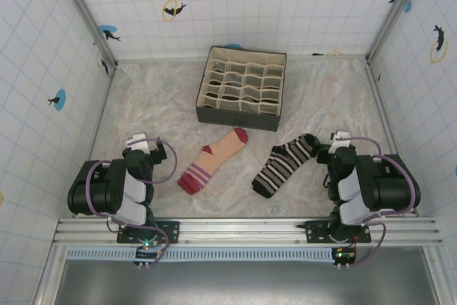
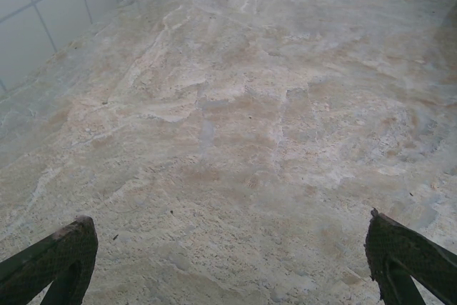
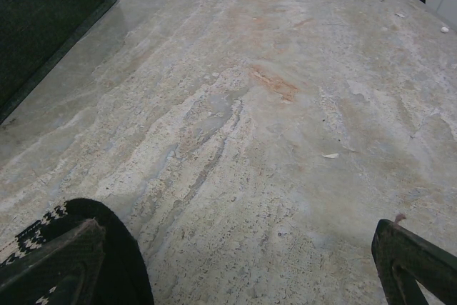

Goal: Roll the socks

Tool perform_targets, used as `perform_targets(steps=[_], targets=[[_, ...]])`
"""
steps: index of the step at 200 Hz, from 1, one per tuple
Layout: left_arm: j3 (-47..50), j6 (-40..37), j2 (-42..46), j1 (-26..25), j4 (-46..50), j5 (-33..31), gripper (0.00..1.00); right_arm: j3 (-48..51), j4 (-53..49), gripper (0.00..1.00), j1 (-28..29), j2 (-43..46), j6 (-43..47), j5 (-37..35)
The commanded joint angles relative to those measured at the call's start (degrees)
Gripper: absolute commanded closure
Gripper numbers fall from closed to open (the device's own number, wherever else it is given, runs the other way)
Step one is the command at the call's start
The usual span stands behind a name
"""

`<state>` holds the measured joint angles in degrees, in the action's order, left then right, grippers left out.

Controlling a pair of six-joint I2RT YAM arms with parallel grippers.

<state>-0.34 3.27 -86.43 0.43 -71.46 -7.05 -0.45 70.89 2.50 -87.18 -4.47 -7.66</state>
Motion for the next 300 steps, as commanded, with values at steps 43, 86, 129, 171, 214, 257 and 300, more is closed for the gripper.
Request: perform_targets(steps=[43,86,129,171,214,257,300], targets=[[-2.6,0.8,2.0,0.3,4.8,-0.8,0.02,0.5,1.5,0.01,-0.3,0.3,0.4,0.4],[-20.1,9.0,8.0,0.2,38.8,-3.0,0.02,-8.3,-23.6,0.01,6.1,11.0,3.6,-4.2],[-35.1,24.5,11.8,-4.4,68.8,5.9,0.11,-18.2,-51.1,0.01,15.3,22.5,-3.9,-12.8],[-41.4,37.4,14.3,-18.7,84.7,12.2,0.15,-18.0,-59.0,0.01,23.1,31.6,-16.8,-21.6],[-39.8,55.2,16.0,-31.4,84.3,17.5,0.16,-24.0,-73.3,0.01,31.0,30.5,-22.4,-24.8],[-37.7,67.9,14.4,-41.3,77.6,21.0,0.17,-23.8,-75.6,0.01,36.1,30.0,-22.0,-24.4],[-32.7,80.8,14.6,-48.8,69.7,17.4,0.26,-23.9,-76.6,0.01,38.8,30.5,-23.1,-28.0]])
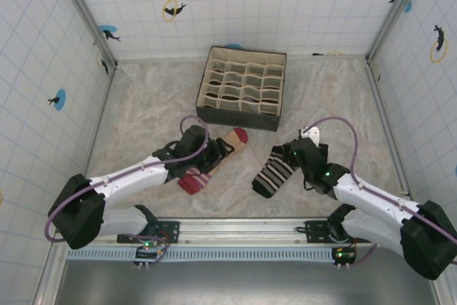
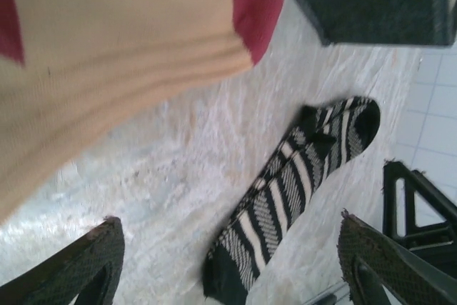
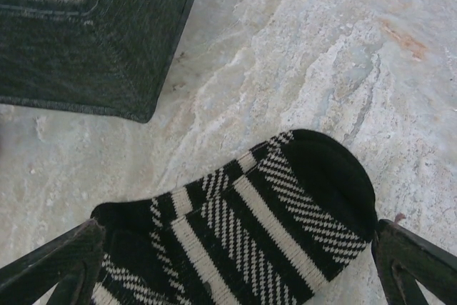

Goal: Roll the socks

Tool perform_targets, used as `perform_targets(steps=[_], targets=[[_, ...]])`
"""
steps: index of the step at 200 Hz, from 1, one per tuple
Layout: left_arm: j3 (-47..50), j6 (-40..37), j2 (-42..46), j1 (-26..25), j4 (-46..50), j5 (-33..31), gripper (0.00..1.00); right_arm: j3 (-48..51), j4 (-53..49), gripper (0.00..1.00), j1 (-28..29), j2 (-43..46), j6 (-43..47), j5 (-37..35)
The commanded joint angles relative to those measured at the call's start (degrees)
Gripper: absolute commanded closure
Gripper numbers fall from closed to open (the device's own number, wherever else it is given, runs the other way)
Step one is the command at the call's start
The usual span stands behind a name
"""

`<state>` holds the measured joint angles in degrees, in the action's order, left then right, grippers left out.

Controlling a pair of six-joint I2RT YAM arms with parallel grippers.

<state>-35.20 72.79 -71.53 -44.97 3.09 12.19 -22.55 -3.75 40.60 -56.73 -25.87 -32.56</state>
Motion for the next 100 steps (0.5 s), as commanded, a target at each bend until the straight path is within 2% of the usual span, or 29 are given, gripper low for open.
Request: perform_targets(steps=[1,57,100], targets=[[2.3,11.5,-0.4,-3.6,-5.0,-1.9,0.26,-1.8,-2.0,0.01,0.8,0.1,-1.8,-3.1],[0.3,23.4,-7.8,-15.0,-7.1,-5.9,0.41,-2.2,-3.5,0.03,0.8,0.9,-3.7,-4.4],[-2.9,27.9,-14.7,-21.5,-9.8,-8.1,0.46,-2.2,-4.8,0.04,0.8,2.0,-5.1,-4.8]])
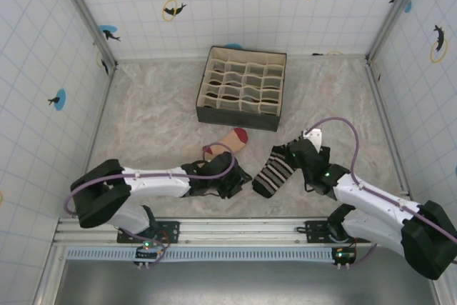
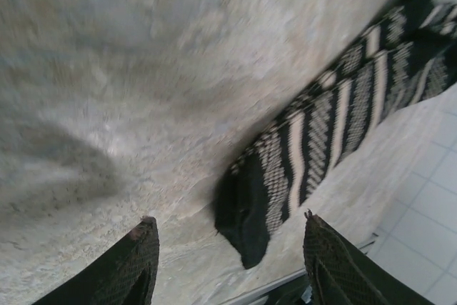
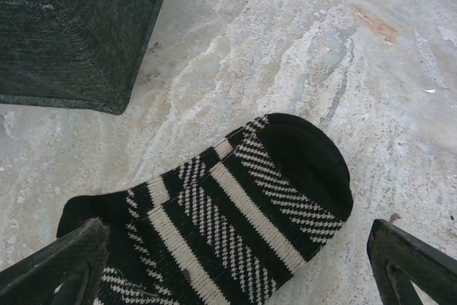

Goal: Roll the socks

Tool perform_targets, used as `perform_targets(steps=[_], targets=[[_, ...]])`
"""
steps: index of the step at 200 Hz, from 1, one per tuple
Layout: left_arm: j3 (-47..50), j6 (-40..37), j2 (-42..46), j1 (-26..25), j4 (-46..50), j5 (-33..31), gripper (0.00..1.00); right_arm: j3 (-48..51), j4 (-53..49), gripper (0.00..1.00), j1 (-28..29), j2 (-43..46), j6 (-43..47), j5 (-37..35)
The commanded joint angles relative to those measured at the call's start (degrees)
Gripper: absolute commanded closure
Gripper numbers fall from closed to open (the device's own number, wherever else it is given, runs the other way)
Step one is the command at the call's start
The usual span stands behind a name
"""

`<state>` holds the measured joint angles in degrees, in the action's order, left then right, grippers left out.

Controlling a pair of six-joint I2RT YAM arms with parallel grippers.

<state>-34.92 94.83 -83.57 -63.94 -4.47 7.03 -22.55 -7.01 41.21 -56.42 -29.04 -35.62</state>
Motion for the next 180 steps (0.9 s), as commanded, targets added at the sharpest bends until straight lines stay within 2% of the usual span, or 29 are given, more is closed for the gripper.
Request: perform_targets(steps=[1,57,99,127,152,180], targets=[[-3.2,5.9,-2.7,-2.6,-2.3,-3.0,0.46,-2.2,-1.5,0.04,0.2,1.7,-2.0,-1.7],[-5.2,7.2,-9.0,-4.3,-4.8,-0.7,0.47,-0.6,-3.0,0.04,0.2,4.7,-2.8,-2.0],[-5.8,7.4,-12.2,-5.0,-4.8,-0.1,0.55,0.8,-4.5,0.04,0.2,7.2,-4.2,-1.8],[-6.3,6.5,-13.4,-5.0,-3.6,-1.4,0.73,1.1,-7.3,0.05,0.4,9.2,-3.6,-1.0],[-8.4,2.7,-13.4,-4.6,1.8,-3.3,0.83,0.8,-9.8,0.05,1.6,10.8,0.2,0.6],[-10.7,-5.9,-12.2,-2.2,9.0,-3.2,1.0,1.0,-11.2,0.06,7.1,12.6,4.6,-0.9]])
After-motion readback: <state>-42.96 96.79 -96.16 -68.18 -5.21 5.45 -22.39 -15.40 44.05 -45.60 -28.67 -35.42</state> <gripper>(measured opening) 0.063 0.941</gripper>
